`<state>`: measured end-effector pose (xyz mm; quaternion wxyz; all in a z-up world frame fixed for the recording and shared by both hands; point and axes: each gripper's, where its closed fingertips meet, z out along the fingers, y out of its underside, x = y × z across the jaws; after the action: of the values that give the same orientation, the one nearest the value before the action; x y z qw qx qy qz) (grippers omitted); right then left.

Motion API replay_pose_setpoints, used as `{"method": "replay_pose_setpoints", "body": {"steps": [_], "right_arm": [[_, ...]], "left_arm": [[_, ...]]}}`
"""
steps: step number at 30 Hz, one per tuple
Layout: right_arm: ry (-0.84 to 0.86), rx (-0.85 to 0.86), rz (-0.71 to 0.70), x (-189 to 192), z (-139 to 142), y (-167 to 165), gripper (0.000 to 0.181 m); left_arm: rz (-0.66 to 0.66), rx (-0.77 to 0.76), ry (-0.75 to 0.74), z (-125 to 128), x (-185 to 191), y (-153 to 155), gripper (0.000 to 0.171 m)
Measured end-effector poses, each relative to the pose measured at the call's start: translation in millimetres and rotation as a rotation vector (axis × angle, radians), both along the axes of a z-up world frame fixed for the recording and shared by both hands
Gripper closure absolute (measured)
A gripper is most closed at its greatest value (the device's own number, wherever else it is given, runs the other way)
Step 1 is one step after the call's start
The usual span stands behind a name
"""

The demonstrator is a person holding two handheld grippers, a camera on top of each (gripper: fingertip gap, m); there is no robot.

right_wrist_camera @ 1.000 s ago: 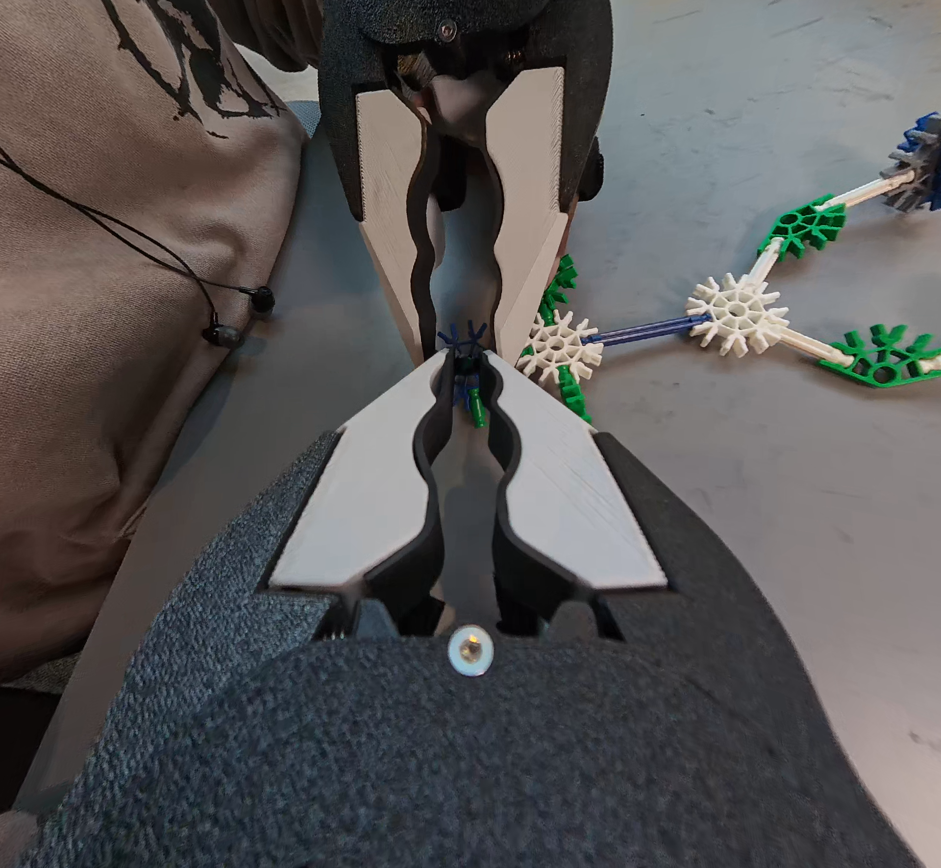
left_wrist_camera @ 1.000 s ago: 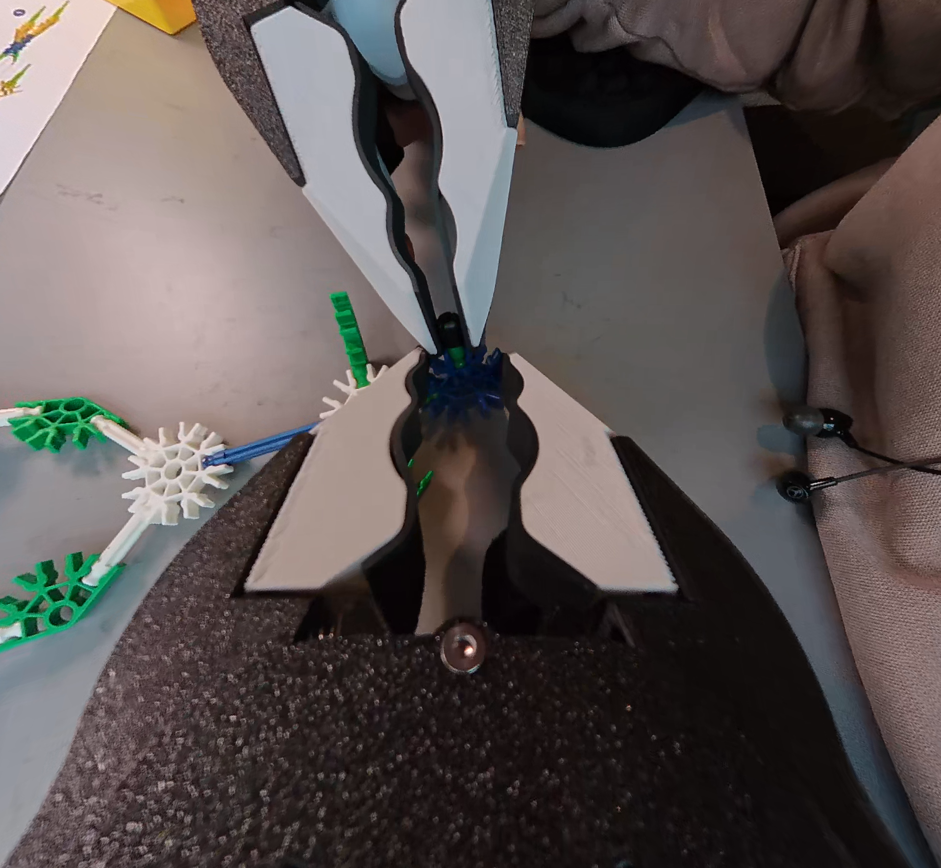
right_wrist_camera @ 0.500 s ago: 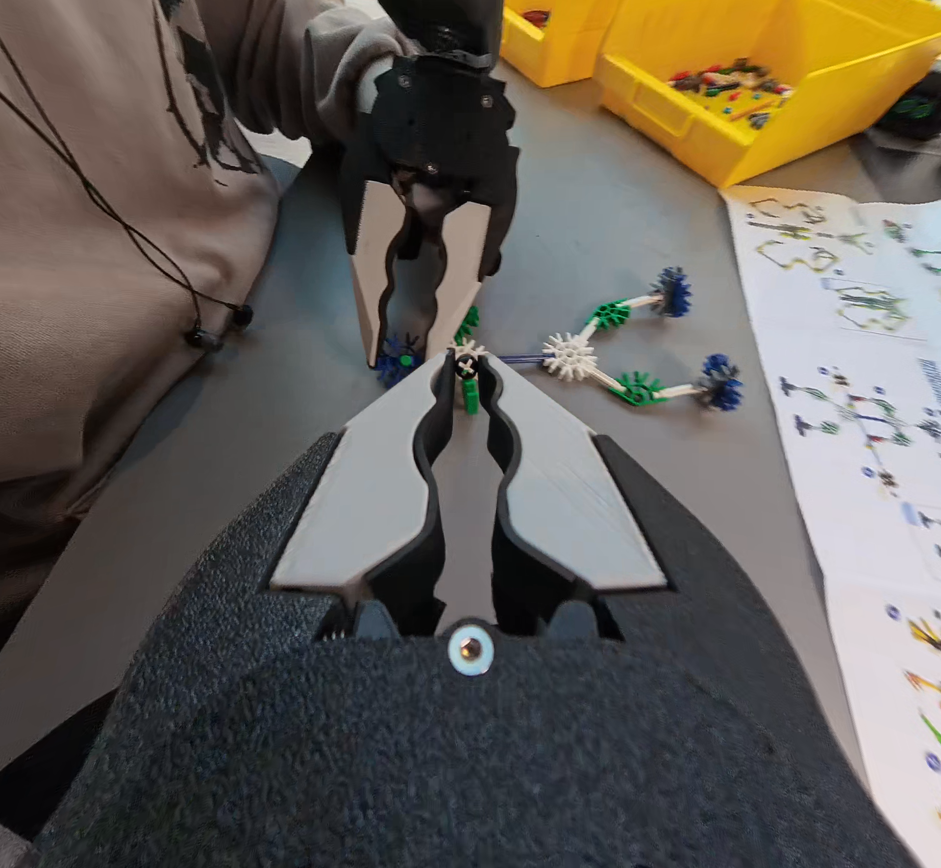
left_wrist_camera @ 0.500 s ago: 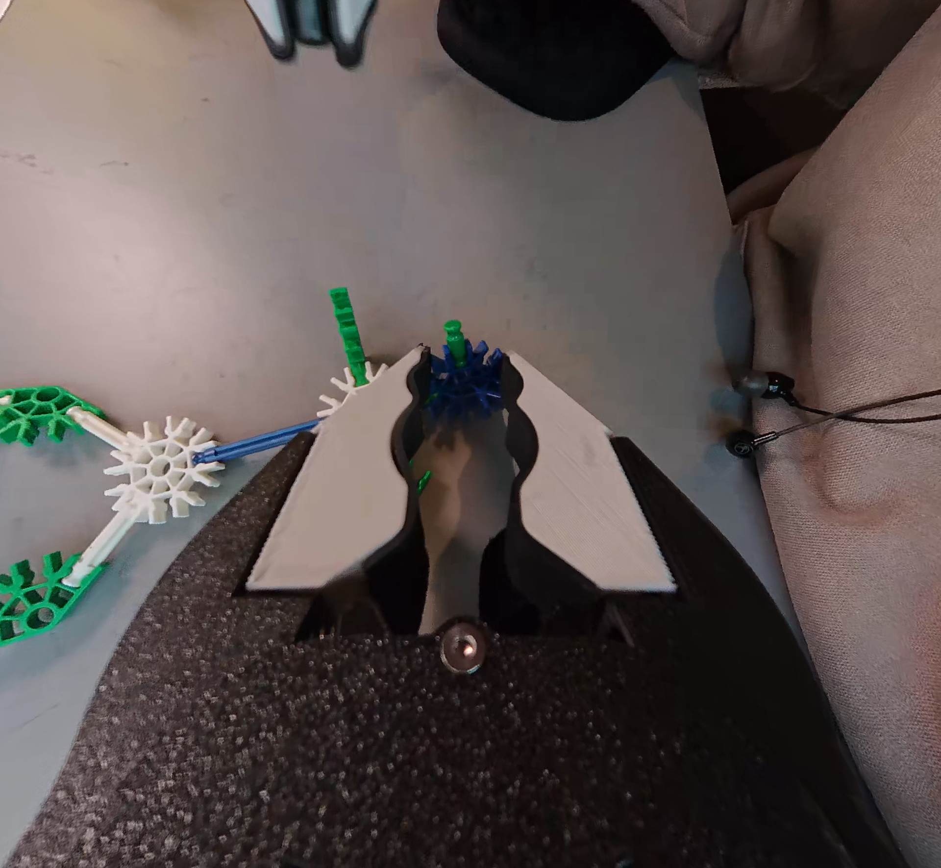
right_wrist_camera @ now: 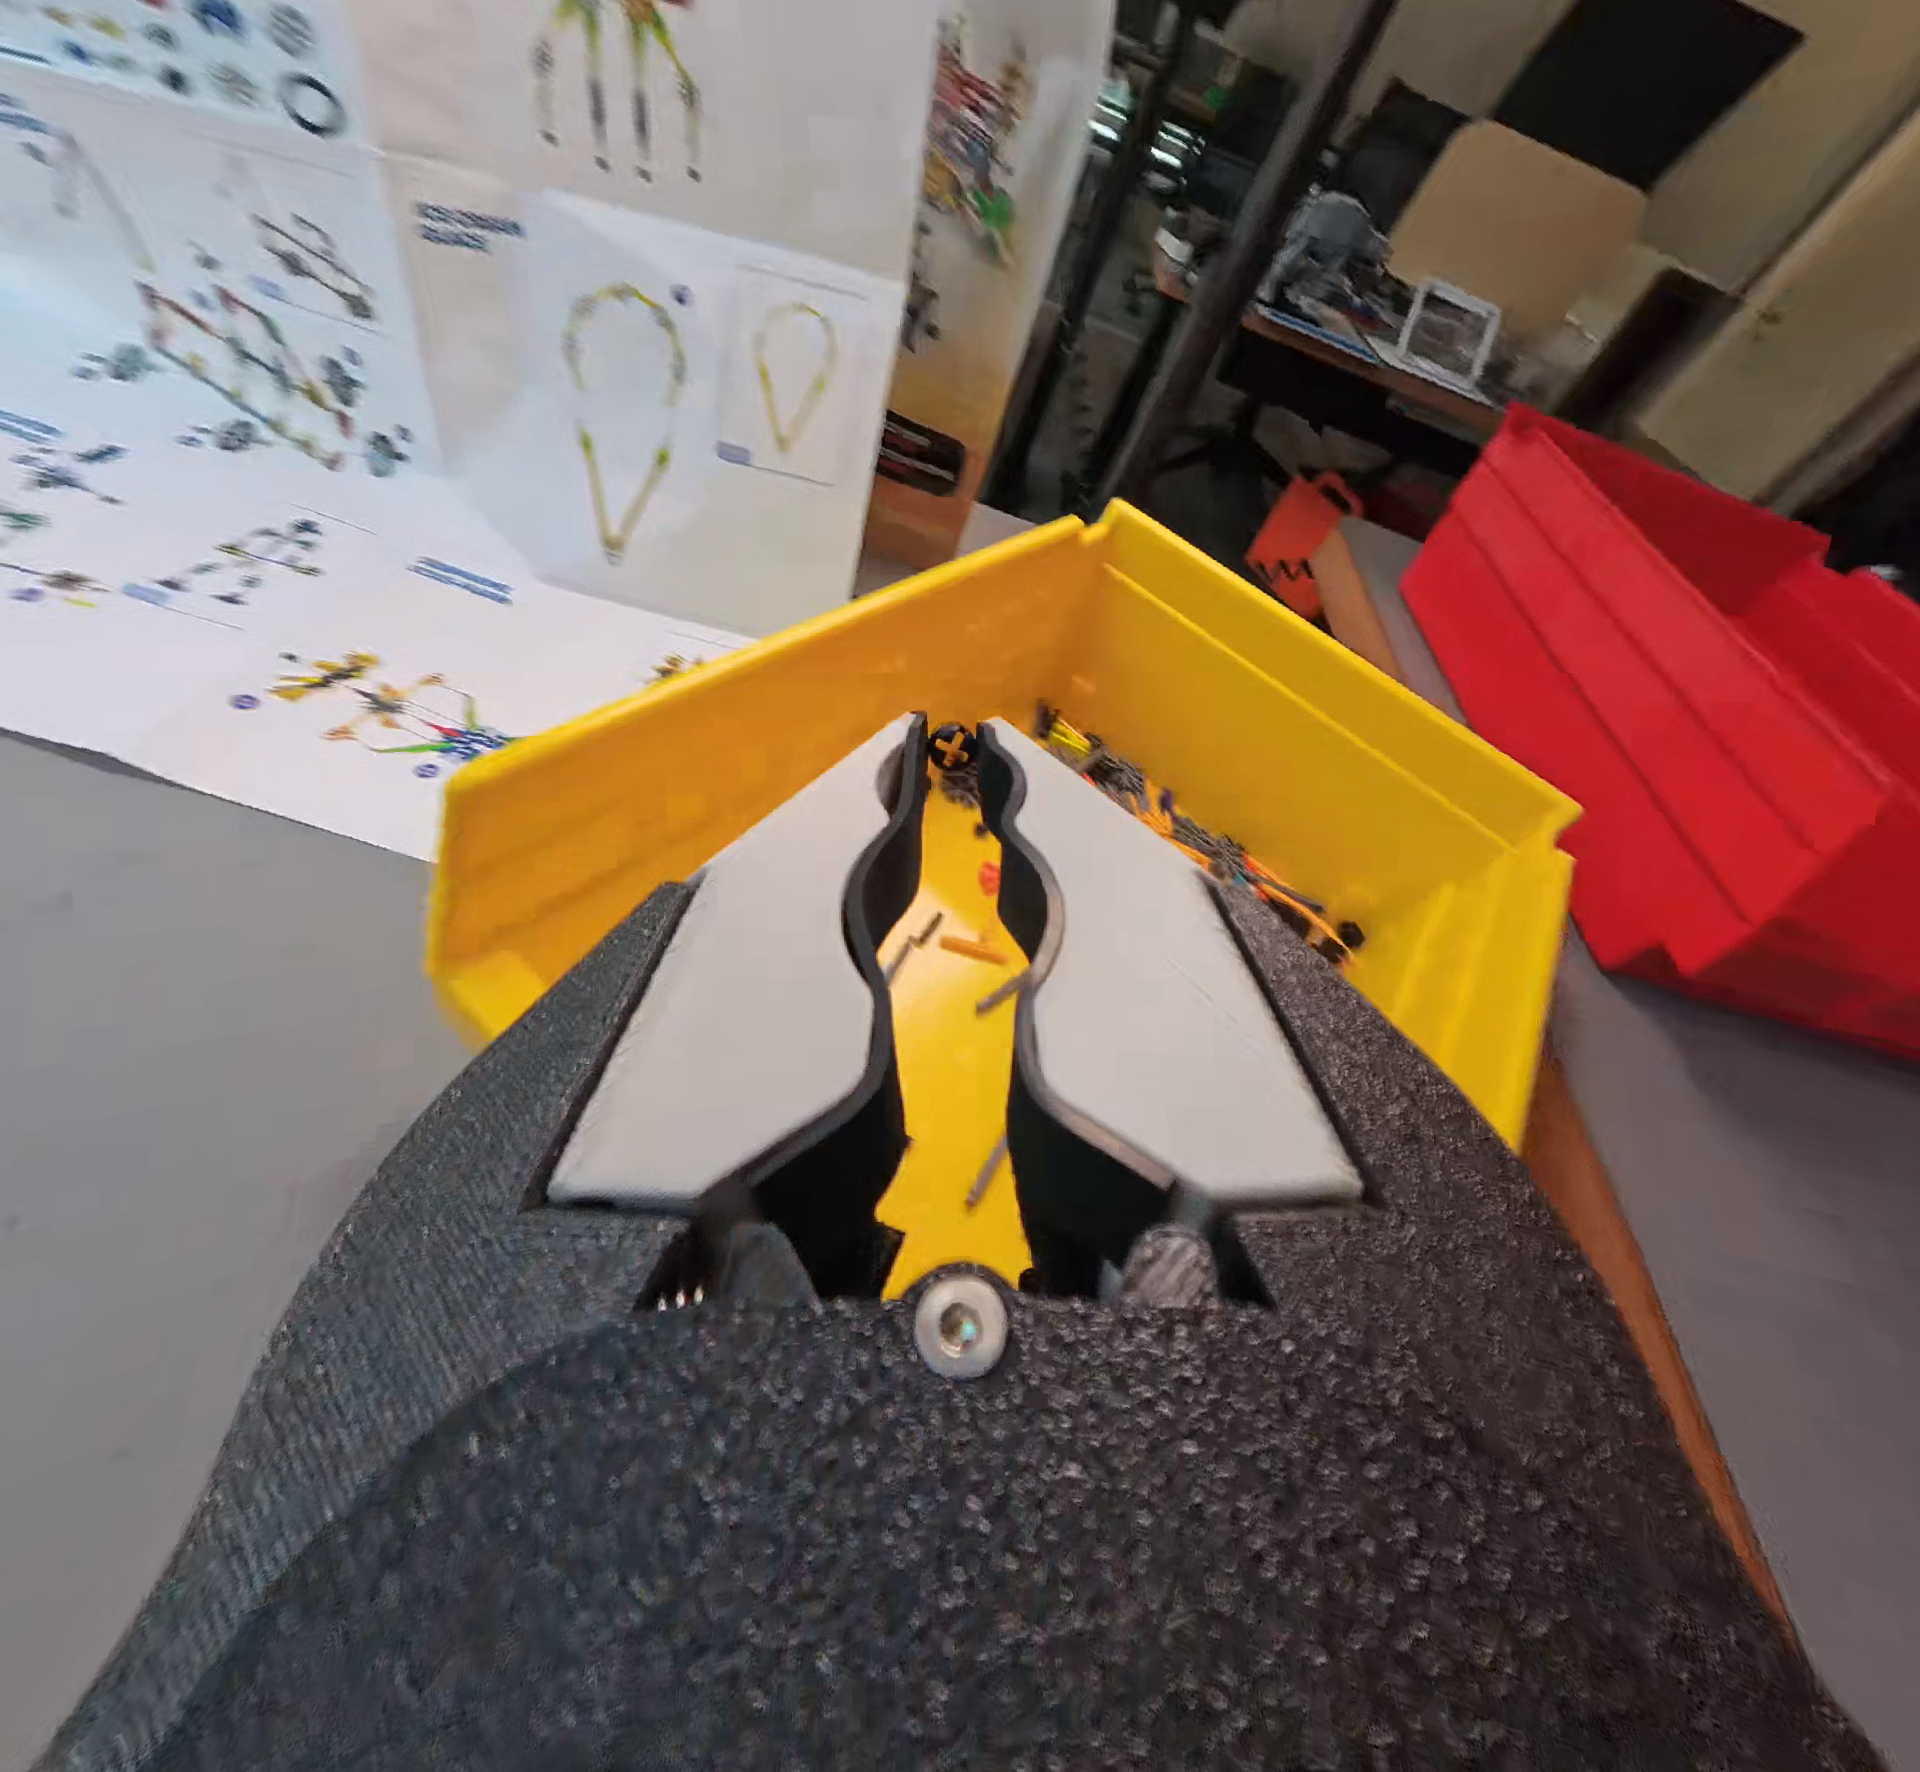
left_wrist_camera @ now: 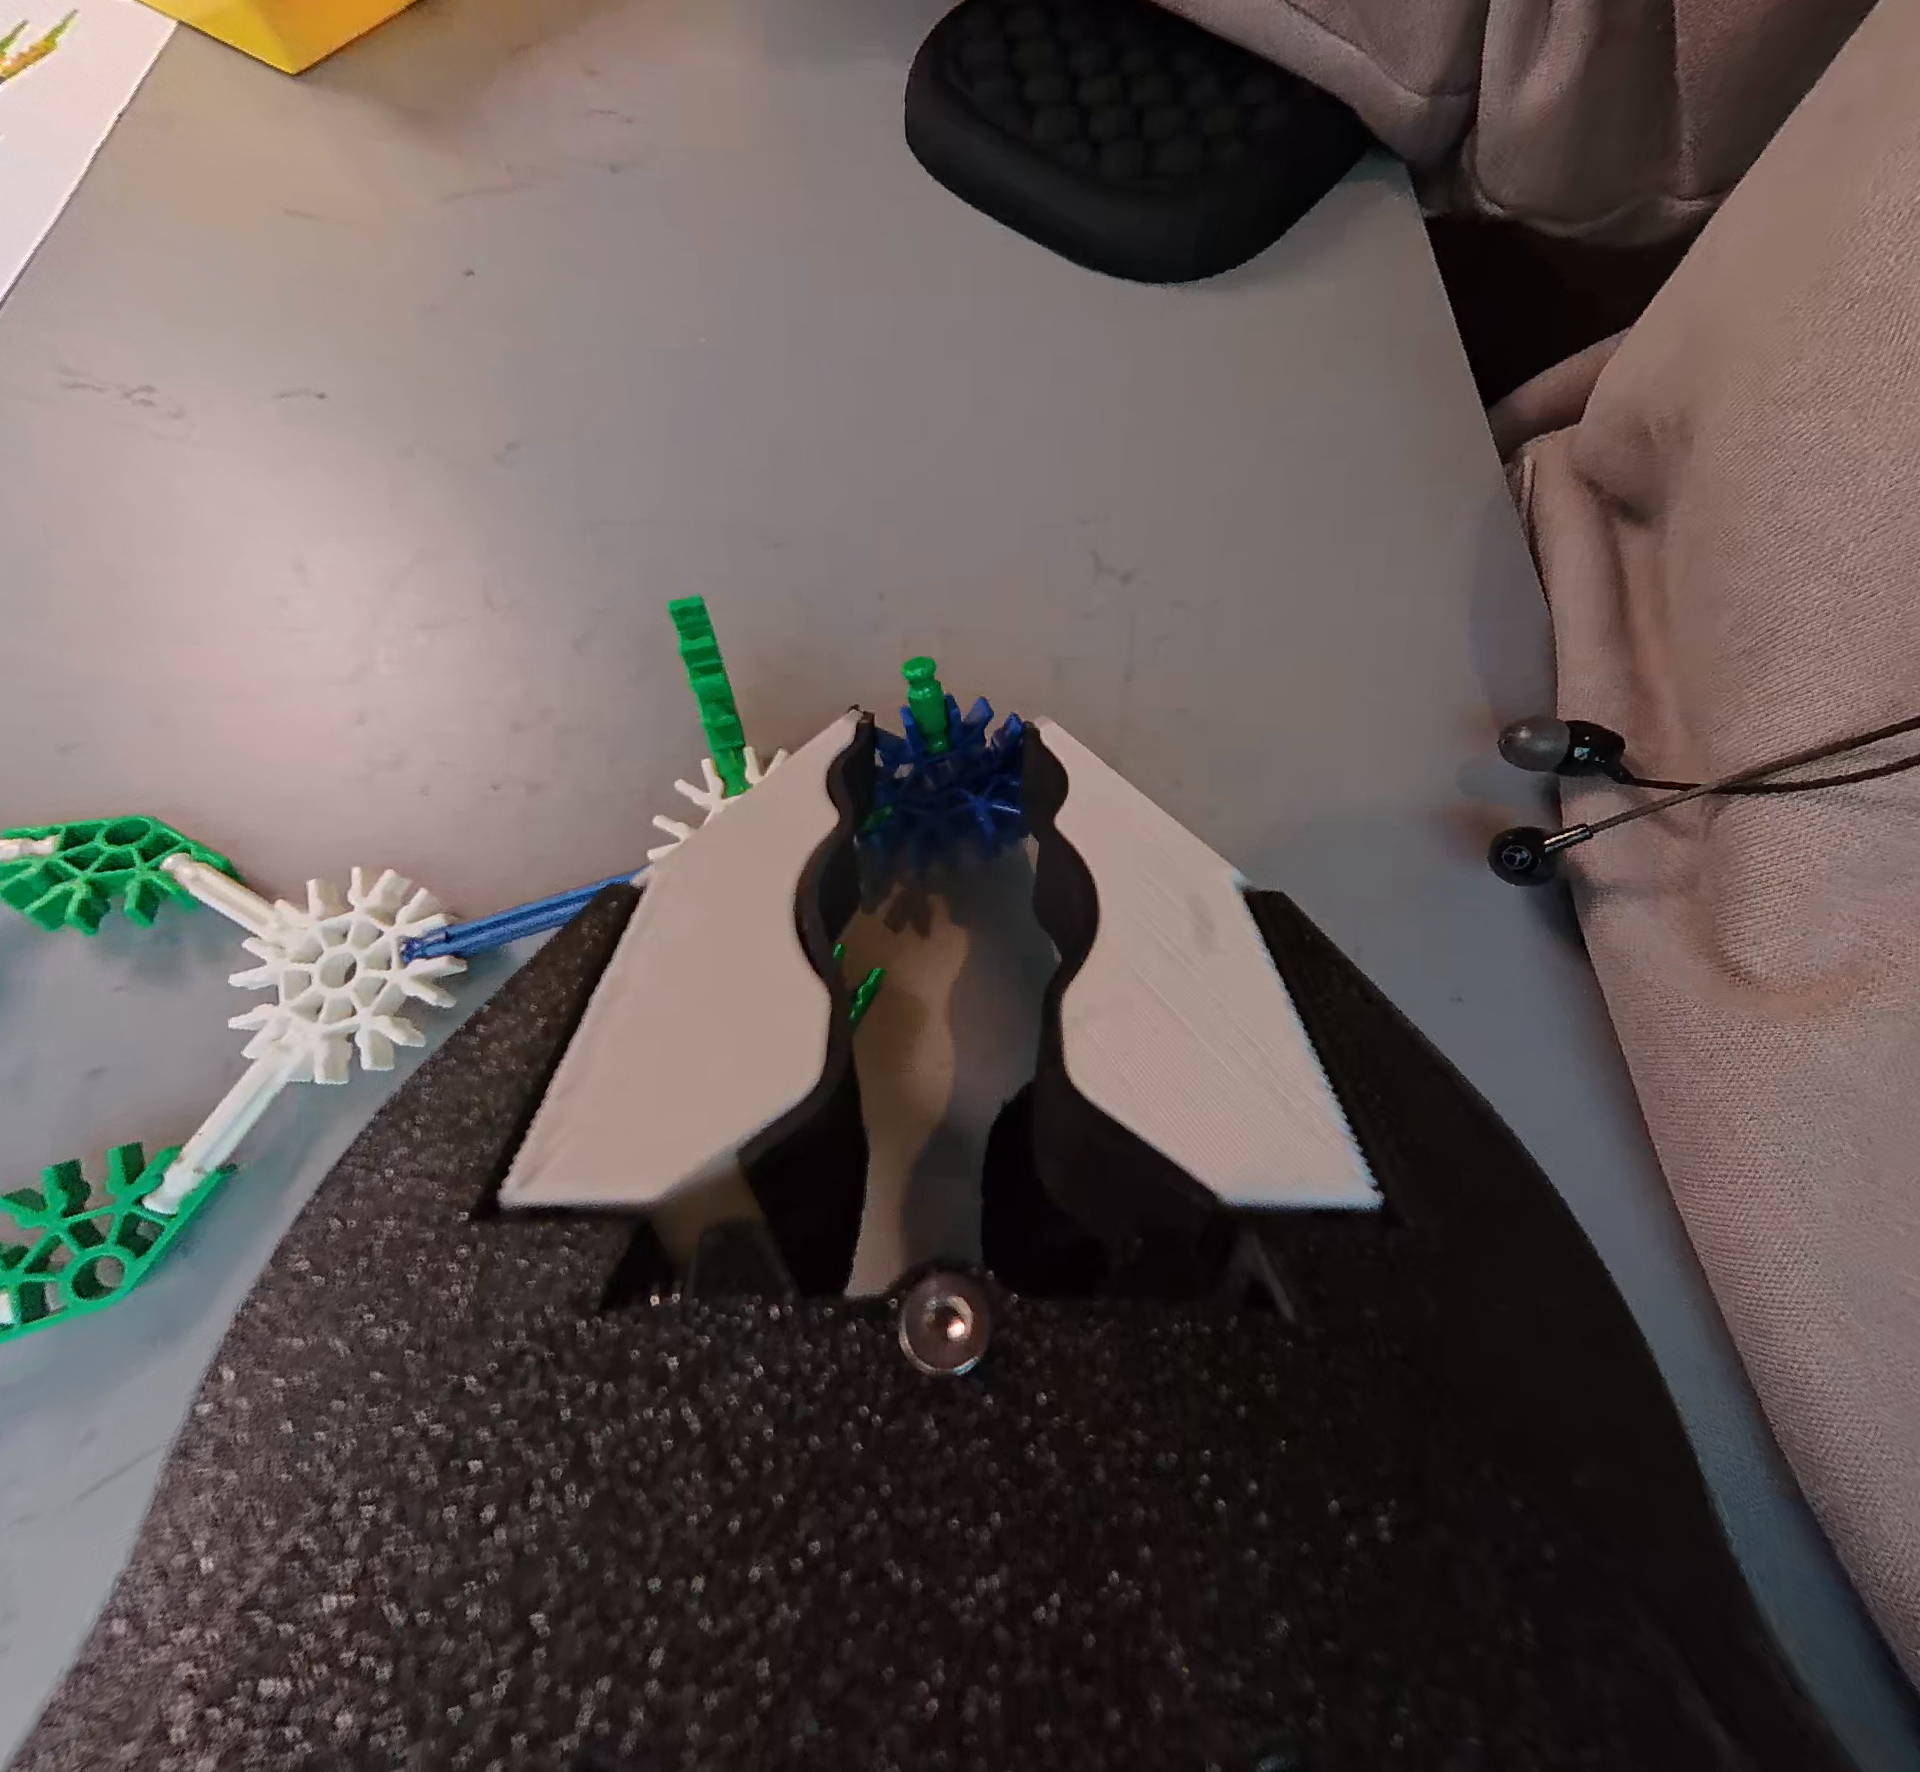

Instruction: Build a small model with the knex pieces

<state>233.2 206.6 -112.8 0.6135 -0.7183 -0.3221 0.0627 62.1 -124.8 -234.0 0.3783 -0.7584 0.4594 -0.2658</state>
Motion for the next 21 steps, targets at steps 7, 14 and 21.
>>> {"method": "replay_pose_setpoints", "body": {"steps": [7, 14, 21], "right_arm": [[0.111, 0.053, -0.032, 15, 12, 10, 0.142], [0.338, -0.157, 0.804, -108, 23, -114, 0.155], [0.177, -0.418, 1.221, -179, -28, -230, 0.155]], "left_arm": [[0.025, 0.017, -0.073, 14, -3, 5, 0.144], [0.090, 0.066, -0.173, 32, -9, 17, 0.144], [0.167, 0.123, -0.233, 46, -21, 30, 0.144]]}}
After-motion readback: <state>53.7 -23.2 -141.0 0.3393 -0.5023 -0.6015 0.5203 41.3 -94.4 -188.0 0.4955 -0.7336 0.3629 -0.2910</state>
